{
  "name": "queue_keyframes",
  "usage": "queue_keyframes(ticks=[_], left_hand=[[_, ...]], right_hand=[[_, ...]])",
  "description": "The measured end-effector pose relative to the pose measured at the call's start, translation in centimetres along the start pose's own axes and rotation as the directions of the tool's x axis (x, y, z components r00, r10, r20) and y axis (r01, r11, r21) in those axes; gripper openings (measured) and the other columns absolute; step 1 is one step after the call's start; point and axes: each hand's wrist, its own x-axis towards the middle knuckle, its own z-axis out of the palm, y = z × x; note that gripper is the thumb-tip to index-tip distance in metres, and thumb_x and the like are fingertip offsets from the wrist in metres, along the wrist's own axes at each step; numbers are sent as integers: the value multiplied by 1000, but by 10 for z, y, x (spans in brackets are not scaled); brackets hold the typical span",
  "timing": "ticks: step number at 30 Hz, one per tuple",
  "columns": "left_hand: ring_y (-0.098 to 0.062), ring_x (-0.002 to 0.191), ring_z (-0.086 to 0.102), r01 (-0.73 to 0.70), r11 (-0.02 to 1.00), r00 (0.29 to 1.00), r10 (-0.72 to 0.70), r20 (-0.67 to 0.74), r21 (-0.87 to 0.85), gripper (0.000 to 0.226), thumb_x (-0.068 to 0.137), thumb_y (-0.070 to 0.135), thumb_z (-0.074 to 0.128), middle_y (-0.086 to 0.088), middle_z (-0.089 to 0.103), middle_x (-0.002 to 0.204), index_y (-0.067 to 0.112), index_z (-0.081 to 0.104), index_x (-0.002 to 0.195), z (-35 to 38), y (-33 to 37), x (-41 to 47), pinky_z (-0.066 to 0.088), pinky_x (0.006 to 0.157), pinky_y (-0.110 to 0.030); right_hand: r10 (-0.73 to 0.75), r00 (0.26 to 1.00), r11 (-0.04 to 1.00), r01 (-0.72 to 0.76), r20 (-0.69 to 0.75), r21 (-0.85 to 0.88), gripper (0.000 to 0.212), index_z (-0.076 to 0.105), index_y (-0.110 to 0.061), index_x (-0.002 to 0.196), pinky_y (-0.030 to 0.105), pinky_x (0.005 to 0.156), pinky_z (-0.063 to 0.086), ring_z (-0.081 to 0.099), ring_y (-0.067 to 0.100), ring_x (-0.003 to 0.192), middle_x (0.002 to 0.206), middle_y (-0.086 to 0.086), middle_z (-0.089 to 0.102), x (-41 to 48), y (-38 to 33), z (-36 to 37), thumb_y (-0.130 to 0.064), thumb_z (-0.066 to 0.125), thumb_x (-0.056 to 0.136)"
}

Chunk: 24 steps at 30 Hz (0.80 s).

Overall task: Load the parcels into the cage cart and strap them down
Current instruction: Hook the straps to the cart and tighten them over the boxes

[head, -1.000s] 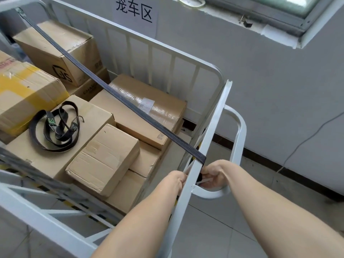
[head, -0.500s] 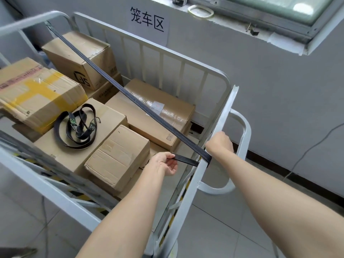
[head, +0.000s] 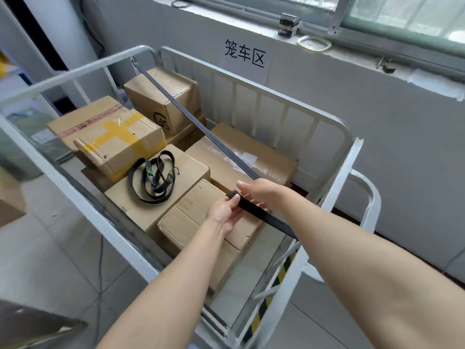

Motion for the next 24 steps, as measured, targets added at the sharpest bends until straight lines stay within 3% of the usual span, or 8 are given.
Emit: queue_keyframes(ticks=[4,7,10,12,14,17,19,24], left_hand=[[-21,71,64,-78,992,995,70,78,96,22,91,-7,51,-4,71,67,9,63,81,-21,17,2,50,77,-35],[-19,71,57,-96,973,991,73,116,208,19,91,-7,53,-5,65,76,9,61,84,-37,36,-2,51,68,-27],[-16,63,58,-22,966,987,-20,160,258,14,91,-4,54,-6,63,72,8,58,85,-57,60,2,51,58,-21],[-14,60,63,29,938,982,-92,167,347,9,93,4,55,-4,65,68,8,59,87,-77,87,11,52,63,-22],[-15,70,64,55,904,984,-122,133,424,10,97,10,52,-5,64,79,8,59,91,-103,124,26,51,74,-26],[-20,81,61,68,899,994,-96,43,433,18,99,18,47,-8,59,87,6,55,89,-132,182,50,48,87,-32],[-23,92,59,74,904,994,-100,39,422,17,98,22,51,-8,57,89,5,54,96,-137,210,61,46,92,-36],[-20,76,61,6,980,993,-30,118,198,13,95,2,50,-10,62,84,8,59,87,-135,246,73,49,72,-29]], right_hand=[[19,995,994,-29,100,104,59,61,-5,112,41,100,46,62,26,107,113,10,66,15,-40,20,-59,50,90],[12,991,990,-31,135,138,29,66,-5,94,42,98,48,66,23,93,91,6,71,28,-71,36,-34,60,93],[14,998,985,-25,66,169,20,60,-3,83,30,75,55,63,17,66,73,7,65,45,-100,55,-15,55,97],[33,999,997,-32,-23,65,25,57,-4,76,16,51,48,56,10,50,65,5,60,53,-115,62,-14,51,99],[56,993,997,-61,-101,-41,31,54,-6,70,15,41,39,50,8,47,62,2,55,60,-126,67,-16,49,100],[35,990,998,-42,-134,-53,31,54,-7,69,12,37,37,48,9,49,61,2,54,75,-149,75,-17,52,98],[-2,988,999,-7,-153,-54,31,58,-8,69,12,45,41,50,10,50,61,3,58,86,-172,85,-19,54,97],[-2,987,1000,0,-160,-12,28,60,-3,72,22,54,48,53,15,51,62,5,60,102,-209,99,-19,58,95]])
